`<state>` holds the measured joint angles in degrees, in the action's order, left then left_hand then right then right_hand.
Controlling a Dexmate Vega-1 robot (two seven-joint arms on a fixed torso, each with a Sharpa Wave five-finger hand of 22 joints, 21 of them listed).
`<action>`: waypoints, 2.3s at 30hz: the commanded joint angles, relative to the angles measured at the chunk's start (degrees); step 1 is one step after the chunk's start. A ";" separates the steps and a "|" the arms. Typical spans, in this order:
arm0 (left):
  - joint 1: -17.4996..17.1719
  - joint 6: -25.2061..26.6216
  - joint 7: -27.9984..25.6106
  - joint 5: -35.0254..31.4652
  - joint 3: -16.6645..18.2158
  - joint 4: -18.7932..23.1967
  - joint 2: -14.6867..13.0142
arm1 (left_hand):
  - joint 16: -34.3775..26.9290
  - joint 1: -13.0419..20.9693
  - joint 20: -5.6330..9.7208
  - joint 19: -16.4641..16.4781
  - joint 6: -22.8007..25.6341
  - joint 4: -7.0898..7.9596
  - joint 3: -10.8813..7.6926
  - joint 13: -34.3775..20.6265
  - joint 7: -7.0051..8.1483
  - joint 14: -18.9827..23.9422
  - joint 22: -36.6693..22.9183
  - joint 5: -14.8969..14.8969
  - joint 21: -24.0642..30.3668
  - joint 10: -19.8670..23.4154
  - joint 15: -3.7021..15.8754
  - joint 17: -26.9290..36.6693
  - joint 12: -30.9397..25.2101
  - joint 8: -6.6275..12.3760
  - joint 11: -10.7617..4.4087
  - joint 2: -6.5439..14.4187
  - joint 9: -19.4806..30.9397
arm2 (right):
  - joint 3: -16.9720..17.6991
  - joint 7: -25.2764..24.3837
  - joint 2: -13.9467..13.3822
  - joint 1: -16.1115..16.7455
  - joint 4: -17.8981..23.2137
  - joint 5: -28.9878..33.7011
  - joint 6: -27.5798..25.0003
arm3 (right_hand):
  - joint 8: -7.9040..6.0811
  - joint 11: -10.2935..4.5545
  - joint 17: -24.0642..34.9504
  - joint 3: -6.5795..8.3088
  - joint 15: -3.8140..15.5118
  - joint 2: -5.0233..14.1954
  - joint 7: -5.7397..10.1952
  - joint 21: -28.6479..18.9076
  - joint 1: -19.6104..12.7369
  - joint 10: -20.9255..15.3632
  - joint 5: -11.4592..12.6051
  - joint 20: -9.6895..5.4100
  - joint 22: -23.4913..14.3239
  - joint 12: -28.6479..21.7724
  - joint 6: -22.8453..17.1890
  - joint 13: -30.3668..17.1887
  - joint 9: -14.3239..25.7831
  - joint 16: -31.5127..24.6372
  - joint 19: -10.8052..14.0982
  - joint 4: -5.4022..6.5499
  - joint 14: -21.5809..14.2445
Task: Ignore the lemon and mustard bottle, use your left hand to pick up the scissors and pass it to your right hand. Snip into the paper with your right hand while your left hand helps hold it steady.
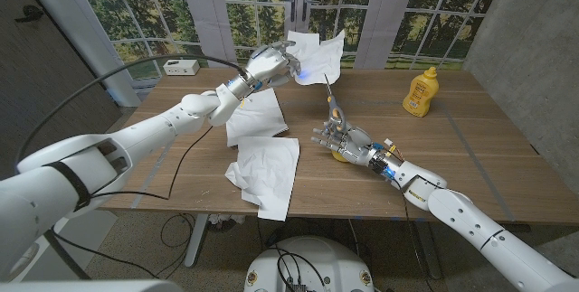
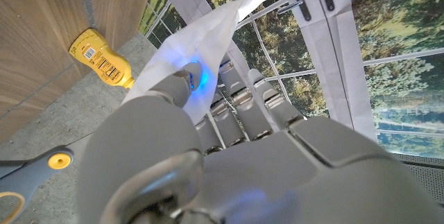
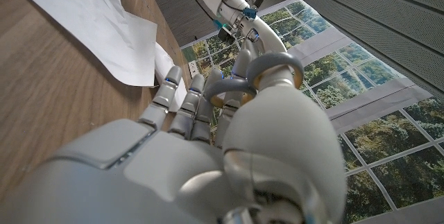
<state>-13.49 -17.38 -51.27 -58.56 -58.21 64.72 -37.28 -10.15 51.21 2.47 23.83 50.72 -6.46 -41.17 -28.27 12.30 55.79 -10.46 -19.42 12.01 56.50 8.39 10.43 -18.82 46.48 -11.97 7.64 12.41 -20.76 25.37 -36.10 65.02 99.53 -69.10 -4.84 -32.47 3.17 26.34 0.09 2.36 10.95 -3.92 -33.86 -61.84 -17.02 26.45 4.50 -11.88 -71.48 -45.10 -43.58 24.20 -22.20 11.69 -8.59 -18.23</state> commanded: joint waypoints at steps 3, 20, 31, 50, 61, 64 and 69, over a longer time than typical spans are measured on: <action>-1.50 0.68 0.33 -0.09 1.19 2.27 -1.02 | -0.10 0.02 7.45 -0.20 -0.14 -0.05 -0.63 -0.04 -0.20 -0.37 -0.14 0.02 0.01 0.25 5.21 -0.03 -2.57 0.47 -0.18 0.53 0.44 | 0.46 -2.39 -0.20 1.43 1.81 -0.77 -0.61 | -0.70 -4.07 1.15 2.66 2.16 0.59 0.50 -1.12 -3.15 -5.57 -1.35 -0.78 -0.26 -1.33 -3.29 0.85 -0.02 -1.72 0.81 0.81 -2.20; -4.21 1.81 1.15 -0.09 3.31 6.05 -3.11 | -0.09 -0.11 7.47 -0.28 -0.16 -0.06 -0.82 0.01 -0.25 -0.65 -0.15 0.06 0.01 0.19 5.21 -0.04 -2.84 0.26 -0.19 0.51 0.07 | 0.19 -2.18 -0.73 1.60 2.99 -1.02 -0.98 | -0.41 -4.21 2.27 4.02 2.65 0.00 0.62 -1.97 -4.07 -6.43 -3.15 -0.83 -0.39 -2.25 -4.66 1.28 -0.27 -3.04 0.98 1.48 -2.85; -7.50 3.89 0.40 -0.14 5.54 8.67 -4.72 | -0.11 -0.12 7.46 -0.32 -0.17 -0.12 -1.00 0.25 -0.24 -0.59 -0.15 0.12 0.02 0.03 5.23 -0.03 -2.91 0.52 -0.18 0.53 0.29 | 0.15 -2.50 -1.61 1.37 3.38 -0.46 -1.31 | -0.25 -4.44 2.81 4.31 2.98 -0.31 0.75 -2.36 -4.12 -6.84 -4.12 -0.82 -0.42 -2.51 -5.14 1.86 -0.24 -3.78 0.85 1.77 -3.34; -8.97 2.60 -1.97 0.86 7.11 7.20 -5.06 | -0.10 -0.30 7.46 -0.32 -0.25 -0.13 -1.40 0.38 -0.23 -0.84 -0.14 0.47 0.02 -0.02 5.21 -0.04 -3.15 0.67 -0.17 0.56 0.42 | -0.71 -5.90 -0.79 1.48 6.38 0.99 0.19 | 0.12 -4.47 3.48 4.64 3.28 -0.59 0.85 -2.89 -4.31 -7.25 -5.34 -0.78 -0.43 -3.05 -5.96 2.32 -0.51 -4.58 0.55 1.88 -3.44; -7.99 1.77 -3.56 0.76 6.36 4.48 -4.64 | -0.09 -0.40 7.45 -0.29 -0.59 -0.15 -1.74 0.56 -0.27 -0.85 -0.14 0.68 0.02 -0.03 5.22 -0.05 -3.25 0.41 -0.18 0.49 0.01 | -0.74 -6.85 -0.62 1.72 6.54 1.71 1.63 | 0.19 -4.49 3.76 4.75 3.39 -0.76 0.82 -3.20 -4.41 -7.18 -5.90 -0.77 -0.43 -3.33 -6.10 2.38 -0.25 -4.94 0.47 1.86 -3.43; -7.88 1.71 -3.64 0.59 6.12 4.32 -4.76 | -0.10 -0.41 7.46 -0.29 -0.22 -0.16 -1.83 0.67 -0.25 -0.85 -0.13 0.73 0.01 0.07 5.22 -0.04 -3.28 0.56 -0.17 0.55 0.14 | -0.63 -6.98 -0.74 1.74 6.52 2.02 2.02 | 0.28 -4.53 3.84 4.79 3.31 -0.79 0.88 -3.28 -4.44 -7.12 -6.07 -0.79 -0.43 -3.46 -6.20 2.32 -0.32 -5.05 0.41 1.86 -3.43; -7.50 1.29 -4.27 0.67 5.89 3.61 -4.71 | -0.11 -0.42 7.45 -0.26 0.04 -0.24 -2.01 0.68 -0.24 -0.84 -0.14 0.85 0.02 0.10 5.21 -0.04 -3.41 0.80 -0.18 0.55 0.42 | -0.78 -6.76 -0.34 1.13 5.74 2.34 2.54 | 0.36 -4.50 3.97 4.84 3.36 -0.81 0.92 -3.41 -4.47 -7.14 -6.31 -0.69 -0.43 -3.52 -6.18 2.48 -0.23 -5.22 0.30 1.86 -3.42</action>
<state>-21.67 -15.32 -54.27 -57.78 -51.69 69.91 -42.06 -10.15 50.76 2.47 23.83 50.31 -6.67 -42.68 -27.47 12.08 55.38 -10.39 -18.76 12.01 55.99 8.18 10.42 -21.05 46.98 -11.87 7.64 12.57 -21.39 18.86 -36.81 66.63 105.87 -67.55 -3.41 -32.29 3.79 30.17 4.67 2.64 8.99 -3.07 -36.88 -64.67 -18.46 20.50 3.48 -12.13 -74.47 -50.67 -41.13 23.80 -26.94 12.27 -6.67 -21.20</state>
